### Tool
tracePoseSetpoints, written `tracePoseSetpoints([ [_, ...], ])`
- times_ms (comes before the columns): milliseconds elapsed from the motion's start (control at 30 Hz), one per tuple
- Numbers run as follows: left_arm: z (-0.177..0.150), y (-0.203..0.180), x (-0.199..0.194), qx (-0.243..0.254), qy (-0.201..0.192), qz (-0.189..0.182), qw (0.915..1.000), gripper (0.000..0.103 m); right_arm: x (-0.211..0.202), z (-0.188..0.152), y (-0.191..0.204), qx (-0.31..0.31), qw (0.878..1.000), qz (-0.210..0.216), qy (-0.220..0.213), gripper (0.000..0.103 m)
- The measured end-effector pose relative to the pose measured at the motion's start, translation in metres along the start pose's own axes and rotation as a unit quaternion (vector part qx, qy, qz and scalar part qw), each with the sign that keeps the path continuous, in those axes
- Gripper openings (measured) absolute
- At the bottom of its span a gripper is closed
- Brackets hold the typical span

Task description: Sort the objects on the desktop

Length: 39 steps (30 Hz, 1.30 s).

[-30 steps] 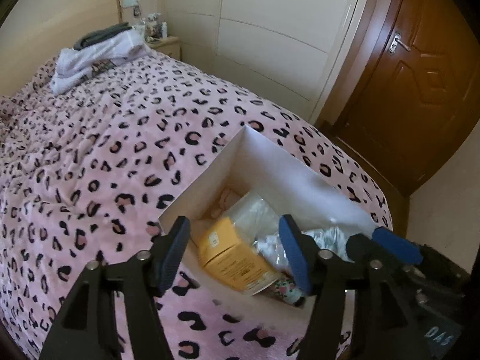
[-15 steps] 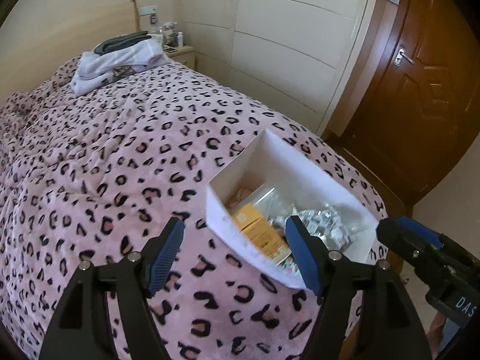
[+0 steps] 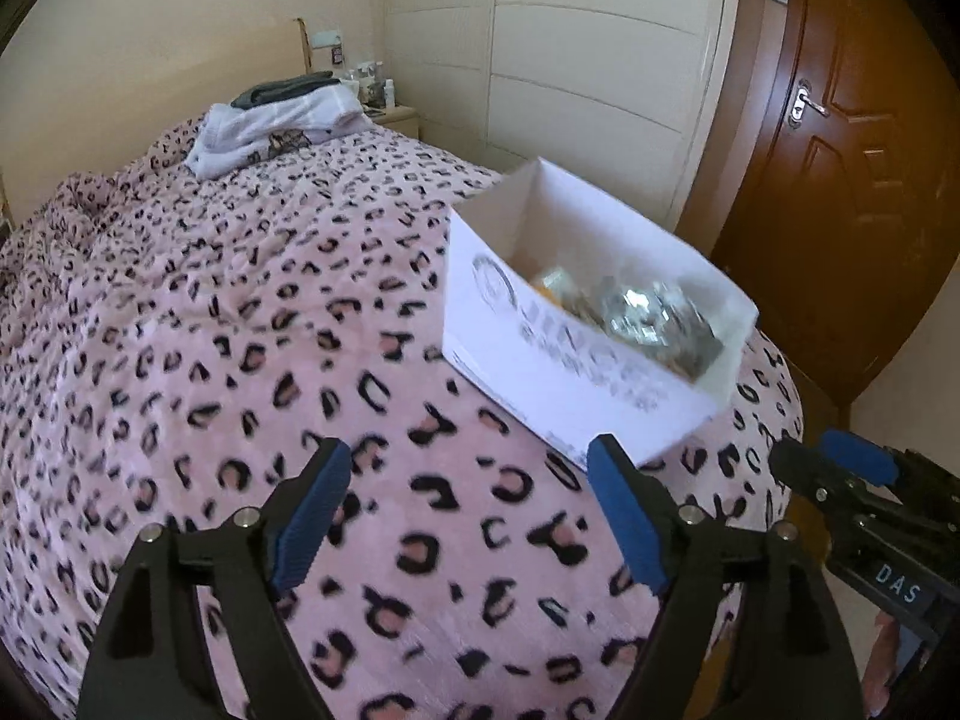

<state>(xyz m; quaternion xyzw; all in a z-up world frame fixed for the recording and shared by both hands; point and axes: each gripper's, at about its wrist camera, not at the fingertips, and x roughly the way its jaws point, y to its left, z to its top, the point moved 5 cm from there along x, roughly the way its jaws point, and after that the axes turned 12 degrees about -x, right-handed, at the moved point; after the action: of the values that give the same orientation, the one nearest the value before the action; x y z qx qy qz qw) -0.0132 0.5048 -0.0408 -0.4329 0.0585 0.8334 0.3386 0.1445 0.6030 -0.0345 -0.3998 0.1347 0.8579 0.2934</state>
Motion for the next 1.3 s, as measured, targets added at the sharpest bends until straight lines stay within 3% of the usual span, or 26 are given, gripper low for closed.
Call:
tracePoseSetpoints([
  [167, -0.021, -0.015, 0.004, 0.003, 0.002, 0.000, 1.0000, 0.088, -0.005, -0.010, 0.001, -0.031, 0.999, -0.022, -0.014, 0.059],
  [367, -0.023, -0.030, 0.005, 0.005, -0.009, 0.005, 0.9999, 0.090, -0.008, -0.016, -0.003, -0.042, 0.998, -0.040, -0.022, 0.059],
  [1300, -0.013, -0.043, 0.015, 0.020, -0.026, 0.038, 0.9987, 0.091, 0.016, -0.013, -0.020, -0.017, 0.999, -0.046, -0.014, 0.059],
])
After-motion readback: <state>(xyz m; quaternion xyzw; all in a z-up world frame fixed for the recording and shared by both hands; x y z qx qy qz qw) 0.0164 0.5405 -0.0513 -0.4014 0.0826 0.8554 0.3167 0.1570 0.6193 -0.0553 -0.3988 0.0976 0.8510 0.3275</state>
